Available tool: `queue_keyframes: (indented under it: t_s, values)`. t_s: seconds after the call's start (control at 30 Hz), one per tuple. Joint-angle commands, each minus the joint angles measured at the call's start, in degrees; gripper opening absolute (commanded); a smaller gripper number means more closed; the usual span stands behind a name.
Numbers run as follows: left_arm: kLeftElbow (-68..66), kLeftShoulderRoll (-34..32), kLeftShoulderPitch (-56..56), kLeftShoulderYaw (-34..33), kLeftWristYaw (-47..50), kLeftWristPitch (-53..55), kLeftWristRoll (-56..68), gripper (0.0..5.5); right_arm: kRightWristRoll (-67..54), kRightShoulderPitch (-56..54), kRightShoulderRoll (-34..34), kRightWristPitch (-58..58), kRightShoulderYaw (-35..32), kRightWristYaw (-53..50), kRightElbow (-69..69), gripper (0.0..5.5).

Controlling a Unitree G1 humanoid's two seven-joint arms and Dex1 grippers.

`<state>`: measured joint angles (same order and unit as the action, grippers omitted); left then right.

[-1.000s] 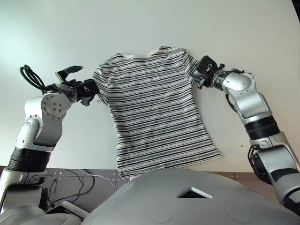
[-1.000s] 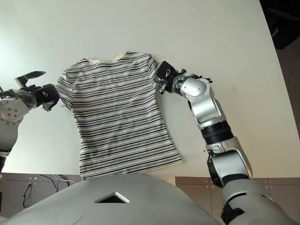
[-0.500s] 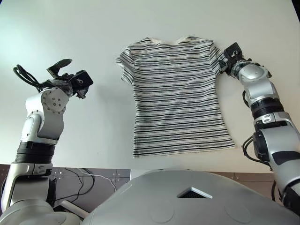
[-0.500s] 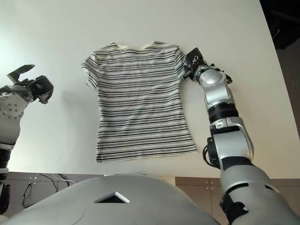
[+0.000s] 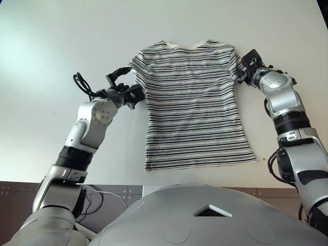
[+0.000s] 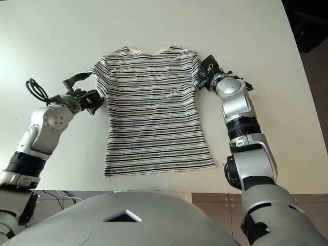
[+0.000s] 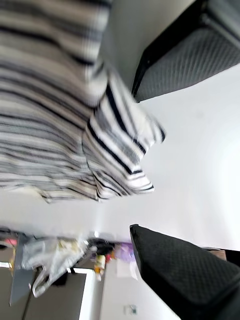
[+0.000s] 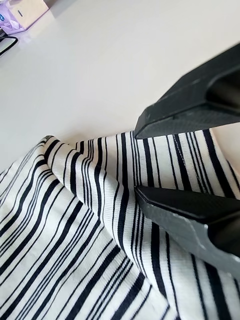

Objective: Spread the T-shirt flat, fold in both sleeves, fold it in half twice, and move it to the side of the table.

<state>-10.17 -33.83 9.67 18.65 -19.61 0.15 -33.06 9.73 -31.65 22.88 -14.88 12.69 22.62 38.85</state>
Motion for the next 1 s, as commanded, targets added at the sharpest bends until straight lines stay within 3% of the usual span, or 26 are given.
queue_keyframes:
  t_s: [0.03, 0.3, 0.53, 0.77, 1.0]
  values:
    - [-12.0, 6.3, 2.6, 3.5, 4.0, 0.7, -1.7, 4.54, 1.1, 0.4, -1.7, -0.1, 1.2, 0.8, 2.9, 1.72]
    - [-28.6, 11.8, 10.5, 1.7, 16.0, 1.8, -1.4, 4.54, 1.8, 0.7, -2.9, 1.8, 0.9, -0.3, 4.9, 1.72]
    - [-14.4, 11.7, 2.5, -10.0, 28.7, 6.5, 3.5, 4.54, 2.1, 1.6, -2.4, 2.8, -0.1, -1.4, 6.1, 1.72]
    - [0.9, 8.4, -6.9, -15.4, 25.8, 14.5, 3.8, 4.54, 2.3, 2.4, -1.9, 3.6, -0.4, -2.3, 6.5, 1.72]
    - [-3.7, 6.9, 5.0, -12.0, 14.2, 5.5, 9.1, 4.54, 1.6, 2.4, 0.6, 8.5, -3.5, -5.4, -4.7, 1.72]
